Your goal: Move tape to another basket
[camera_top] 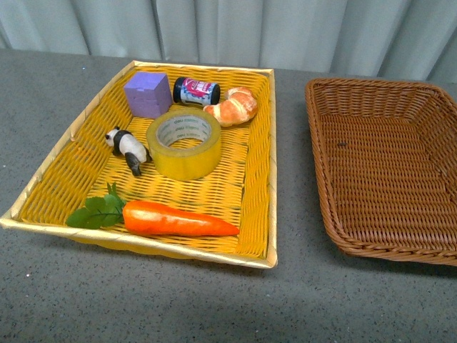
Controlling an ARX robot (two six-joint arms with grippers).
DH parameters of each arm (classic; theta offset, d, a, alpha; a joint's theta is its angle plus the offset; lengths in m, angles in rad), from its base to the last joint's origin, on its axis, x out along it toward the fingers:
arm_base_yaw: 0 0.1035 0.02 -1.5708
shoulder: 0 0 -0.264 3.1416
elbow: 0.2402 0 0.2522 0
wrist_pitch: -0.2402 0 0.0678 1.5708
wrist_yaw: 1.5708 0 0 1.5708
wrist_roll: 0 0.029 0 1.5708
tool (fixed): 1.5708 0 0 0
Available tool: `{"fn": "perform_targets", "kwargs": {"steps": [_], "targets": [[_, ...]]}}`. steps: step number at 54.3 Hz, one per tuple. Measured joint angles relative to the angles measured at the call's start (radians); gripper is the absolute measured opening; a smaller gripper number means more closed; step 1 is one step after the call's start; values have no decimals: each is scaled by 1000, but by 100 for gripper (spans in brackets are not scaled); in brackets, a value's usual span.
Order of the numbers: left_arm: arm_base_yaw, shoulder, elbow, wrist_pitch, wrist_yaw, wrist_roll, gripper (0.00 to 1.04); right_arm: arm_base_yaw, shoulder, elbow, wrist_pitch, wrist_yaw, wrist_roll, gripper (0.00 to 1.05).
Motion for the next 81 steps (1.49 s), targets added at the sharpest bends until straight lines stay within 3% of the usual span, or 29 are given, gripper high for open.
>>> {"fn": "perform_targets", "kwargs": {"steps": [81], "targets": [[0,0,0,0,0,0,98,0,0,0,0,0,0,96]]}}
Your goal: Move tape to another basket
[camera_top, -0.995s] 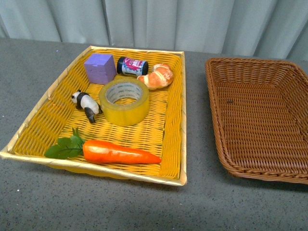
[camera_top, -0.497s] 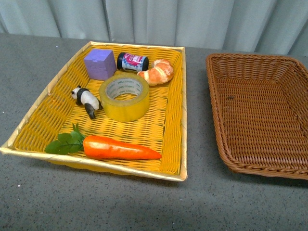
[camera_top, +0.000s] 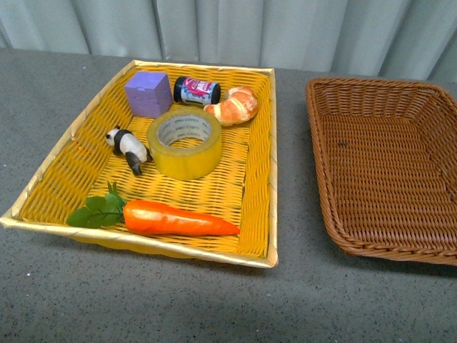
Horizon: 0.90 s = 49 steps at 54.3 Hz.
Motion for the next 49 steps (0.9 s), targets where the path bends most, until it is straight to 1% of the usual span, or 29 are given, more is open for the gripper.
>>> {"fn": "perform_targets", "kwargs": {"steps": [49], "targets": [[0,0,0,0,0,0,98,0,0,0,0,0,0,96]]}}
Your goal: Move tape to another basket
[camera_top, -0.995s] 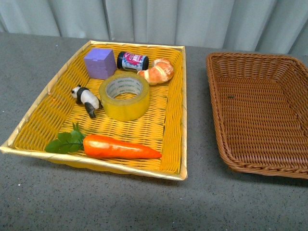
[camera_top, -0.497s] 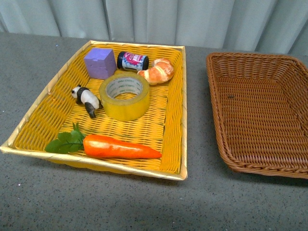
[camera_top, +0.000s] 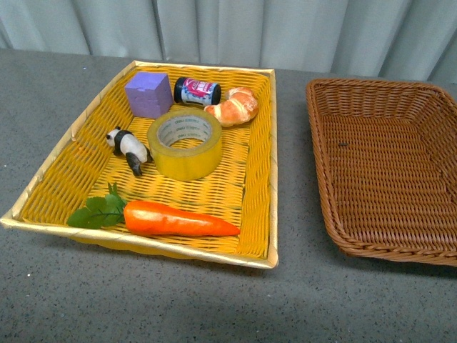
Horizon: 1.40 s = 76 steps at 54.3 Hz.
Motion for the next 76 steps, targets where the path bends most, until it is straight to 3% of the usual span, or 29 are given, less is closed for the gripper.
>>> {"fn": "perform_targets", "kwargs": {"steps": [29,31,35,40,49,54,76], "targets": [[0,0,0,0,0,0,98,0,0,0,0,0,0,96],[-11,10,3,-14,-34,-13,98,0,0,0,0,0,0,96],[-73,191,56,-62,-290,-98,98,0,0,0,0,2,0,96],[-74,399,99,56,-301,-130,98,0,0,0,0,0,0,96],[-64,814,215,330,-175,-137,98,0,0,0,0,0,0,96],[-60,1018,291,401,-103,-143,98,0,0,0,0,0,0,96],[-112,1635,660,462,135,14,98,0,0,0,0,0,0,96]]}}
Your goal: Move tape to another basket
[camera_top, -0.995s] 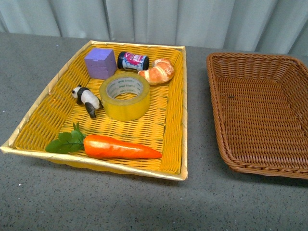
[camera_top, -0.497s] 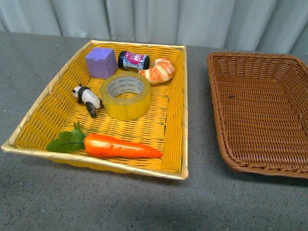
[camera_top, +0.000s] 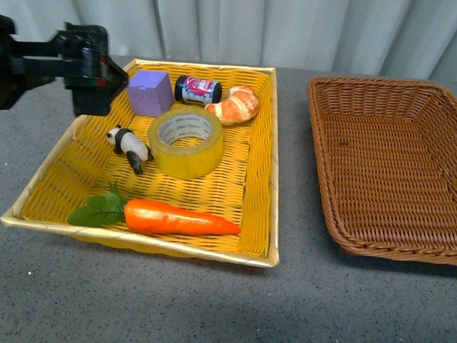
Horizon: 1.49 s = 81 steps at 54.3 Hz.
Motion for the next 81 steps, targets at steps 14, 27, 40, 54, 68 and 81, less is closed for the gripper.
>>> {"fn": "perform_targets", "kwargs": {"steps": [14,27,40,54,68,81], "targets": [[-10,232,198,-93,71,175,98,0,0,0,0,0,0,96],[-6,387,376,-164,72,261,98,0,0,0,0,0,0,96],[0,518,525,-232,49,287,98,0,0,0,0,0,0,96],[5,586,610,-298,60,288,98,0,0,0,0,0,0,96],[3,644,665,-350,48,299,98,0,0,0,0,0,0,96],[2,661,697,-359,33,296,59,0,0,0,0,0,0,96]]}}
